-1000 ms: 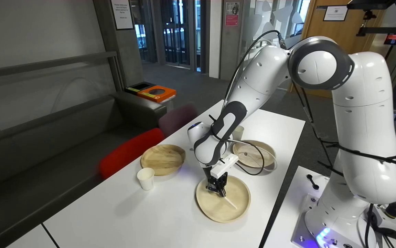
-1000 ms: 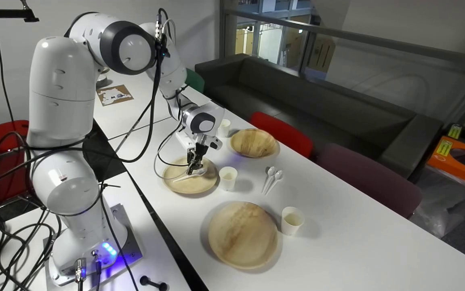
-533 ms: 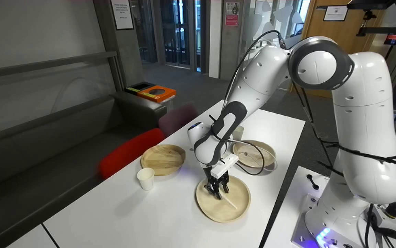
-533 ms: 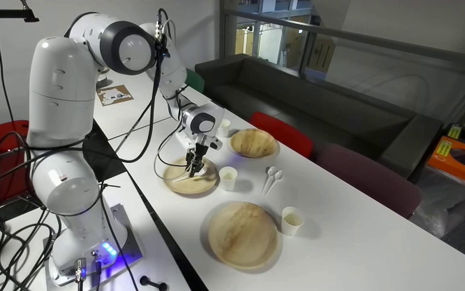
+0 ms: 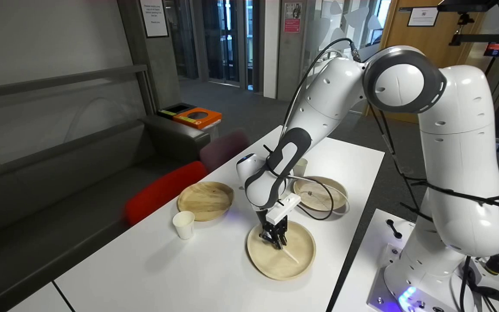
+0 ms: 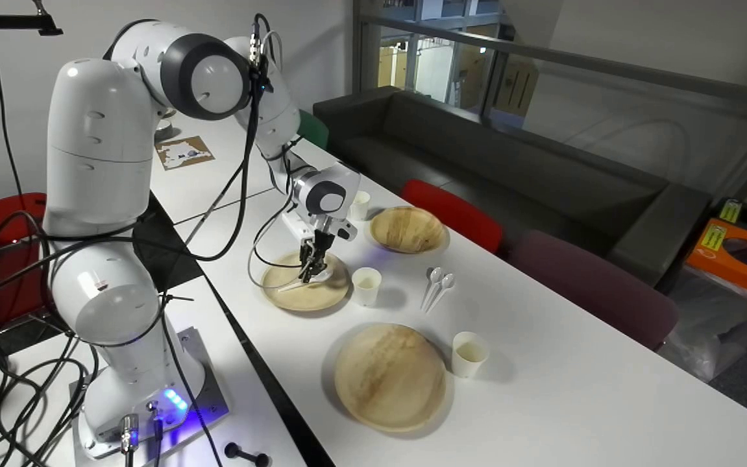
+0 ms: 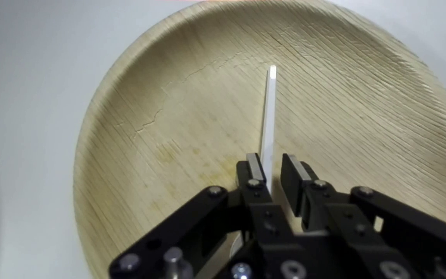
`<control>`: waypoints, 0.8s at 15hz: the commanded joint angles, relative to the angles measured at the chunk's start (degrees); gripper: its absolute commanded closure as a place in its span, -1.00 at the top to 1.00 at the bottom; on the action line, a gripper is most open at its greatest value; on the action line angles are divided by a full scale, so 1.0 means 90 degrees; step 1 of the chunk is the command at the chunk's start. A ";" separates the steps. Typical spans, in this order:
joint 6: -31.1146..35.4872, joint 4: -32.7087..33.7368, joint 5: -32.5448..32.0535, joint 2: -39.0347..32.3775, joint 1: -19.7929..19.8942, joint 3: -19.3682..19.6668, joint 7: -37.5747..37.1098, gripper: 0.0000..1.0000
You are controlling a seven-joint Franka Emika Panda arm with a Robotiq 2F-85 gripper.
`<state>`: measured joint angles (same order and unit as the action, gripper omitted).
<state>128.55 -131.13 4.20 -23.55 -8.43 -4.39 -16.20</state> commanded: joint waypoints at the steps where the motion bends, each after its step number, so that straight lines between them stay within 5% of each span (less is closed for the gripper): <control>1: 0.0169 -0.0106 -0.0197 0.0067 -0.0133 0.0108 -0.0208 0.12; 2: 0.0168 -0.0102 -0.0214 0.0065 -0.0134 0.0109 -0.0212 -0.15; 3: 0.0169 -0.0101 -0.0236 0.0065 -0.0138 0.0111 -0.0222 -0.65; 5: 0.0167 -0.0098 -0.0282 0.0060 -0.0143 0.0115 -0.0230 -0.68; 7: 0.0166 -0.0101 -0.0318 0.0060 -0.0145 0.0115 -0.0238 -0.97; 12: 0.0177 -0.0122 -0.0358 0.0072 -0.0145 0.0114 -0.0231 -1.00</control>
<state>128.55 -131.14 2.44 -23.55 -8.48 -4.37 -16.31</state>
